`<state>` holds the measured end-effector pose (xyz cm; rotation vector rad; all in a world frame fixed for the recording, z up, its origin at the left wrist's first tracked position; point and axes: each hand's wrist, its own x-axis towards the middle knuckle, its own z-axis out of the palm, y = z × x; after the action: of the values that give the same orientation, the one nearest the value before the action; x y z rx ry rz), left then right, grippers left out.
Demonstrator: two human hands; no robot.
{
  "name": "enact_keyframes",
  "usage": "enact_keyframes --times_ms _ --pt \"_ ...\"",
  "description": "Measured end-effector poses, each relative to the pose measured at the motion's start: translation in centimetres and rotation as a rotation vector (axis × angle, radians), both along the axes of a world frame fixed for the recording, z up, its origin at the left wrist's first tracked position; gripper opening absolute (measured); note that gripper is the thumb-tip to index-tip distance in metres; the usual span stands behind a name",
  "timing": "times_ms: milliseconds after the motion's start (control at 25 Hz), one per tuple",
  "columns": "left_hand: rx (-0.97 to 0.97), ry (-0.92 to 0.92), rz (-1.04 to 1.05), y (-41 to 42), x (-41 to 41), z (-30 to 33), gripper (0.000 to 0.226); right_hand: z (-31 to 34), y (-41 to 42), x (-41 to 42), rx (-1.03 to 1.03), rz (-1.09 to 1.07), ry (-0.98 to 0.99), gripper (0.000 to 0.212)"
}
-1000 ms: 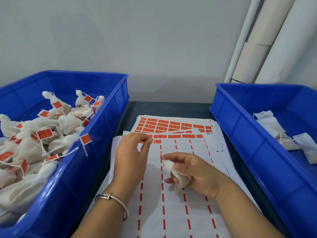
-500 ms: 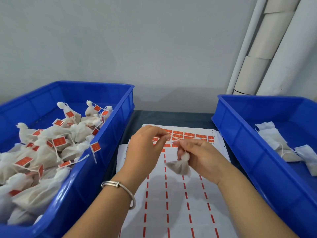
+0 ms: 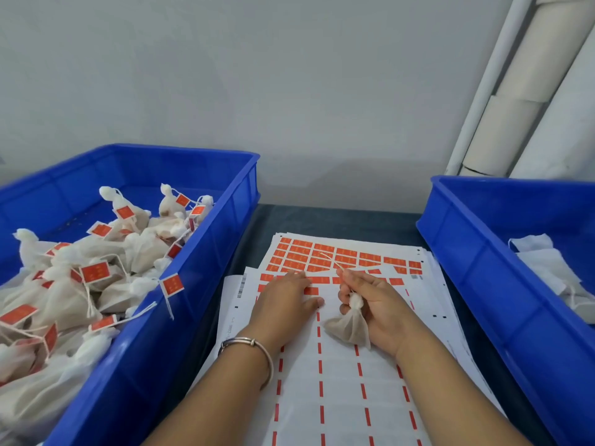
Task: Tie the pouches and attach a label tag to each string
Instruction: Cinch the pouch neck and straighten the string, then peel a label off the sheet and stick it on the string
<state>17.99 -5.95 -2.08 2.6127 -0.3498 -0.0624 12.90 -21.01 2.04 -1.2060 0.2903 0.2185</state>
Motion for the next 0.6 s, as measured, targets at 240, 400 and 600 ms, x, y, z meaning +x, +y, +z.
enact_keyframes --times_ms 240,400,600 --pt "0.142 -0.073 -0.053 -0.07 0.24 -0.81 0.052 -1.23 -0.16 0.36 0.077 -0.012 0.02 0.028" --pt "0.185 -0.107 -0.055 -0.13 0.1 -0.76 0.05 -1.33 -0.08 0.3 0.082 -0.01 0.021 0.029" --pt "0.187 -0.161 -0.048 -0.08 -0.34 -0.49 0.041 -1.35 -0.08 0.18 0.065 -0.02 0.011 0.016"
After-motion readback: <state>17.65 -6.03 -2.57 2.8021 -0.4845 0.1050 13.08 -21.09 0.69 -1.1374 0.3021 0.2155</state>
